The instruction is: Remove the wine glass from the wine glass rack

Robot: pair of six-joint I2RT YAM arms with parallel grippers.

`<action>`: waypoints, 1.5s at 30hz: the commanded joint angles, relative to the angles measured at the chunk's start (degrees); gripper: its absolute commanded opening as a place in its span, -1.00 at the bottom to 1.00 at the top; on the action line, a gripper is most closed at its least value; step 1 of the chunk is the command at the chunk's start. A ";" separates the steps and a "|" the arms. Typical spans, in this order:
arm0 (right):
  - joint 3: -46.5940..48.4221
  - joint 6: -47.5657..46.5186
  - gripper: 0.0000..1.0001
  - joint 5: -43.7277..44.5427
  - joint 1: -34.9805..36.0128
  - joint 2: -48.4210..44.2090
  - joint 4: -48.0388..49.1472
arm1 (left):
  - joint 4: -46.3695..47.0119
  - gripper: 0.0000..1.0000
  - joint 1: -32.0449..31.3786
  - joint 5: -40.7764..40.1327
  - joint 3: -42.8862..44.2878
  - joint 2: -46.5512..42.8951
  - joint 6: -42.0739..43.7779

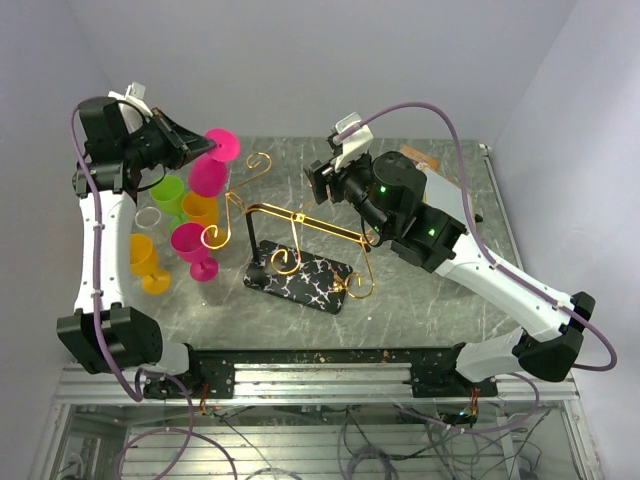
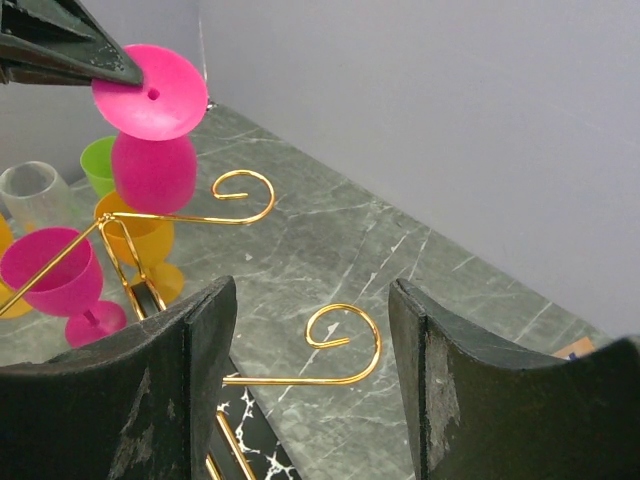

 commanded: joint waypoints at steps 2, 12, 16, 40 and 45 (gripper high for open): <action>0.56 1.33 0.23 -0.60 0.27 -0.95 -0.33 | 3.64 -0.86 2.05 1.19 1.23 -2.23 -3.81; 0.49 11.89 0.27 -13.46 0.13 -0.86 2.27 | 21.77 -0.86 2.07 5.84 0.67 -13.74 -7.15; 4.14 15.39 0.32 -16.56 -0.90 1.28 -0.04 | 32.27 -0.86 1.22 9.47 0.00 -16.96 -13.80; -3.82 88.07 0.44 -66.19 -22.03 8.85 75.54 | 91.59 -0.86 -13.01 17.60 -11.09 -21.09 -60.20; -4.08 95.48 0.13 -65.28 -20.83 10.16 86.87 | 92.48 -0.86 -13.13 17.13 -12.25 -21.66 -60.92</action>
